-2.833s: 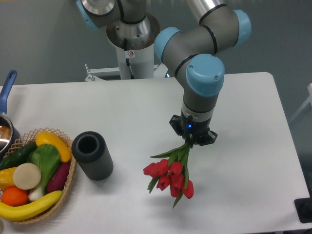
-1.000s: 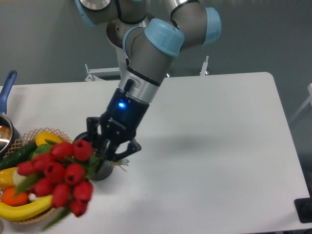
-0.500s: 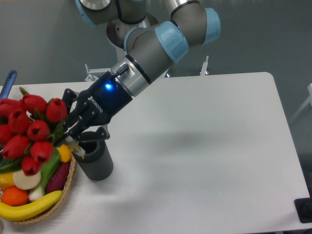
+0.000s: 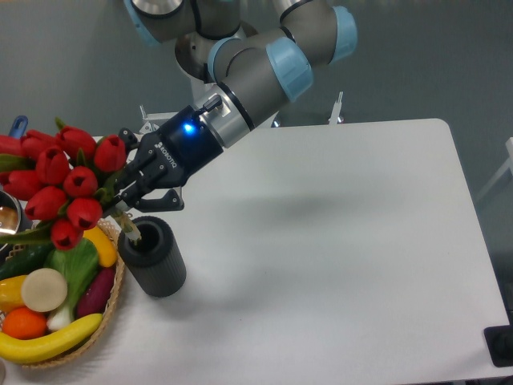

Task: Insert the flowers into the vase
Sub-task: 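Lower the tulip stems down into the black vase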

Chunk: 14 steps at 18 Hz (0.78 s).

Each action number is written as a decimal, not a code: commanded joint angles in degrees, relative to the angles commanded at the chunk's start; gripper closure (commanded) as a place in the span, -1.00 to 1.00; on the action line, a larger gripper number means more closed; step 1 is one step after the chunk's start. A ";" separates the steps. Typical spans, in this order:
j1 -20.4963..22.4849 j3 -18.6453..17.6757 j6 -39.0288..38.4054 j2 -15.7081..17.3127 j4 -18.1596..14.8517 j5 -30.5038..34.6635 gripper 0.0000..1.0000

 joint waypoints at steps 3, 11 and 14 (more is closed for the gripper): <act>-0.09 -1.15 1.58 0.09 0.00 0.00 0.90; -0.09 -4.22 6.24 -0.17 -0.09 0.26 0.85; 0.26 -5.71 9.05 -0.35 -0.09 0.44 0.82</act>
